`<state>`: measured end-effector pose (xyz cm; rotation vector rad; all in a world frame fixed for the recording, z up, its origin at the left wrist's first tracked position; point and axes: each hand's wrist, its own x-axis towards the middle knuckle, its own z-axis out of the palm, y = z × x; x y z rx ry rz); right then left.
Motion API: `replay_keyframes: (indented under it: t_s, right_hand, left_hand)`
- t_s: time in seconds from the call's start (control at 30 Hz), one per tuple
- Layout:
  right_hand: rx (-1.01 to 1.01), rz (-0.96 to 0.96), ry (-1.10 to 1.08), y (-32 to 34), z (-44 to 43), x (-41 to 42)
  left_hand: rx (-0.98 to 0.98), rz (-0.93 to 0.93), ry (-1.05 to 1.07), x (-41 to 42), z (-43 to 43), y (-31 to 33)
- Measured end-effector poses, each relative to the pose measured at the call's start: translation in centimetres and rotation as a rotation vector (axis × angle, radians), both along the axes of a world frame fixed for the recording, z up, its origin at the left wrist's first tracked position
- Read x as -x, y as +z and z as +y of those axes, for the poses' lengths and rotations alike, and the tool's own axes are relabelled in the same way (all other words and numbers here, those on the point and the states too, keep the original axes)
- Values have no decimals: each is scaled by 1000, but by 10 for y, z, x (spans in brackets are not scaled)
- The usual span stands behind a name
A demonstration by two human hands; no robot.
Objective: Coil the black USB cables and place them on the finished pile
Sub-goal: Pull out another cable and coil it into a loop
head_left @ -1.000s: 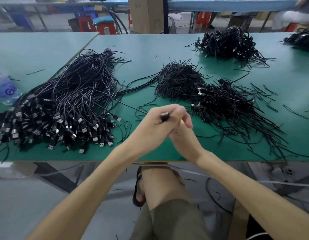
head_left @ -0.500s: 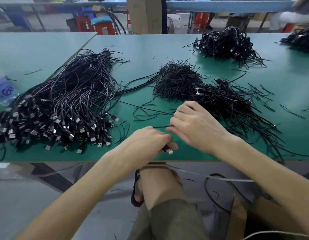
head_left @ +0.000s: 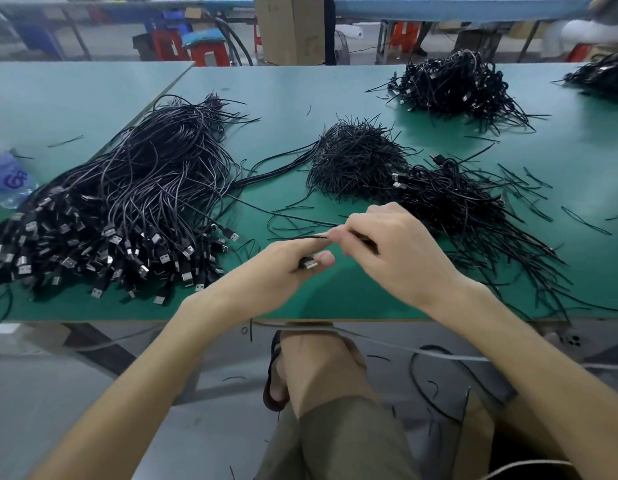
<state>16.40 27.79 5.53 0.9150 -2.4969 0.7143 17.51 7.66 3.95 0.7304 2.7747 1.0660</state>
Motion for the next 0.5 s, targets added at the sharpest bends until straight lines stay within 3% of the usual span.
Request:
replay_keyframes:
  t_s: [0.3,0.4,0.5]
  right_hand:
    - [418,-313,195,0,-21,-16]
    - [448,-299,214,-2,-28,-19]
    - [412,-318,200,-12,-28,-18]
  left_hand:
    - [-554,-252,-36,-6,7,-4]
    - [-837,-415,-116,-10,13,-5]
    - [-960,-359,-123,-10,15,0]
